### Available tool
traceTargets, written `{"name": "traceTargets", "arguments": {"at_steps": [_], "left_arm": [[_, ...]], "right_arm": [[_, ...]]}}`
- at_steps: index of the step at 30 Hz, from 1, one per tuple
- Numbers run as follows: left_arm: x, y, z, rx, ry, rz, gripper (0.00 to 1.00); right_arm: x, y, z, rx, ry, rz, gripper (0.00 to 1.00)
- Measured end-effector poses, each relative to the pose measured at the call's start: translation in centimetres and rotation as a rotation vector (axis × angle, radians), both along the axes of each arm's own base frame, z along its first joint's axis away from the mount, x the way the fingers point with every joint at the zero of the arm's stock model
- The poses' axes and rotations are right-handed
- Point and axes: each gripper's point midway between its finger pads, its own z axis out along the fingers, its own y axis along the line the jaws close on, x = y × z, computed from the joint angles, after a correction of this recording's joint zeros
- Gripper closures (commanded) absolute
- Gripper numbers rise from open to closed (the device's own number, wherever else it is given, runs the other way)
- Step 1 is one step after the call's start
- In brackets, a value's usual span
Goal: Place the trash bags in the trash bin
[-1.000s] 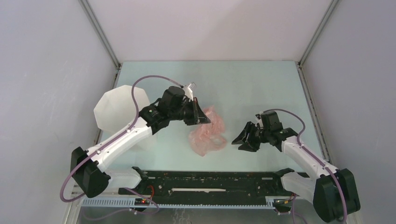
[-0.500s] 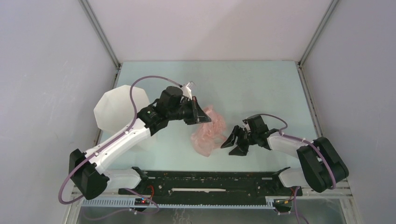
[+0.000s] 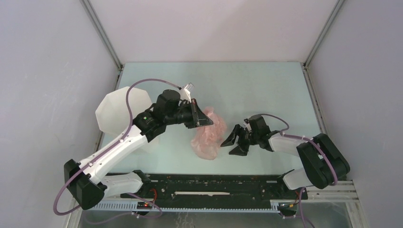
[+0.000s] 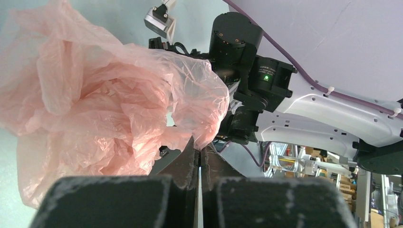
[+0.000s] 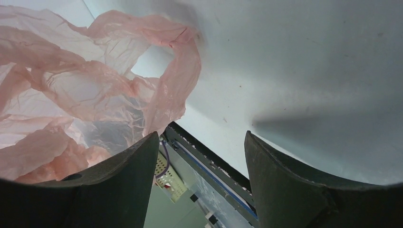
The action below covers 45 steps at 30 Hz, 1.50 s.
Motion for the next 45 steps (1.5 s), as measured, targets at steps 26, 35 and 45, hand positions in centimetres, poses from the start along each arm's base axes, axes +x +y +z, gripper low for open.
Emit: {"name": "traceTargets", "arguments": {"at_steps": [26, 35, 45], "left_arm": [[-1.5, 0.7, 2.0, -0.052, 0.002, -0.008, 1.0], [-1.8, 0.5, 1.9, -0.054, 0.014, -0.028, 1.0], [-1.7, 0.3, 1.5, -0.048, 0.024, -0.034, 1.0]], "right_arm": [[2.3, -0.9, 3.4, 0.047, -0.116, 0.007, 0.23], [1.4, 0.5, 3.0, 0.04, -0.109, 0.064, 0.25], [-1.3, 2.0, 0.2, -0.04, -0.028, 0.124, 0.27]]}}
